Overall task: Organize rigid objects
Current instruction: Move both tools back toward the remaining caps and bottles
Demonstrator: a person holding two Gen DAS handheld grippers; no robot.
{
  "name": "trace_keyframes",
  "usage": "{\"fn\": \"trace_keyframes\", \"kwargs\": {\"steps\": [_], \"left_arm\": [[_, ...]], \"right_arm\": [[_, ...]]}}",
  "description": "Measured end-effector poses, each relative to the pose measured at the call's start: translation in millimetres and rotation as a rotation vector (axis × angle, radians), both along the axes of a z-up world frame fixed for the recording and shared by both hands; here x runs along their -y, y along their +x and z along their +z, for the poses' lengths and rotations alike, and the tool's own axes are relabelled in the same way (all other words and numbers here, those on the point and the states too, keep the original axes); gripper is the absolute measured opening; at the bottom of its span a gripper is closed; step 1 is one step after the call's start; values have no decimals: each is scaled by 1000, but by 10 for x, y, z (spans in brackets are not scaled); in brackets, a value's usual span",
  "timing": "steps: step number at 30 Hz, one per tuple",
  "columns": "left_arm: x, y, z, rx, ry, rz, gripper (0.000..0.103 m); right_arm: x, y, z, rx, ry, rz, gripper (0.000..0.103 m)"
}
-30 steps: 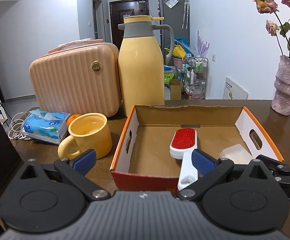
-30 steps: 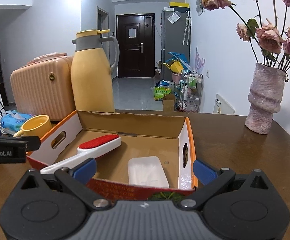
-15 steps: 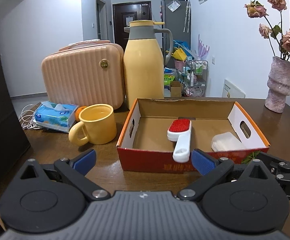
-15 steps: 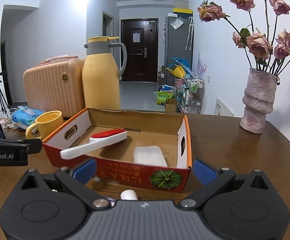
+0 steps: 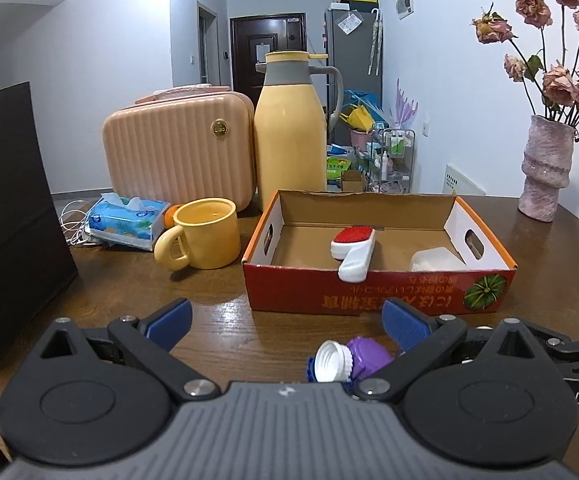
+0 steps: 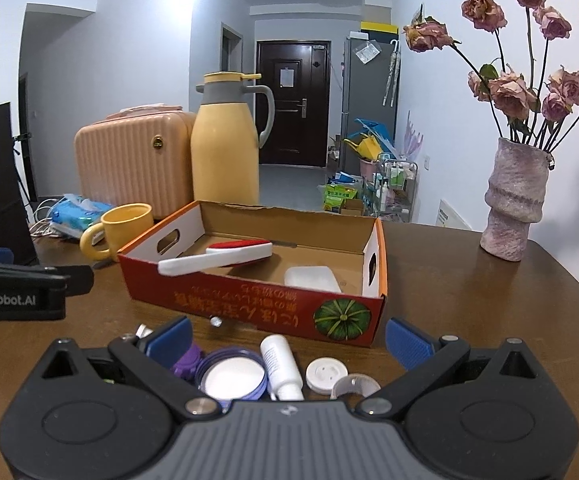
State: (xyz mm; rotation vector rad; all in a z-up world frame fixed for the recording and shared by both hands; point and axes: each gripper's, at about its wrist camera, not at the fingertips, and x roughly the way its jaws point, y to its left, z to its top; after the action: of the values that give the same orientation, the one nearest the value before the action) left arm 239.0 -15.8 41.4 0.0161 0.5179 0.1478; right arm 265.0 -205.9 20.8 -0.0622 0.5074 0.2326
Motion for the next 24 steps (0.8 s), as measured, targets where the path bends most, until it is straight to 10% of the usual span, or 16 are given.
{"fn": "trace_keyframes", "kwargs": {"steps": [24], "left_arm": [[3,-485,-387,-59,-67,16,103]], "right_arm": [[51,-453,-339,-55,8,40,103]]}}
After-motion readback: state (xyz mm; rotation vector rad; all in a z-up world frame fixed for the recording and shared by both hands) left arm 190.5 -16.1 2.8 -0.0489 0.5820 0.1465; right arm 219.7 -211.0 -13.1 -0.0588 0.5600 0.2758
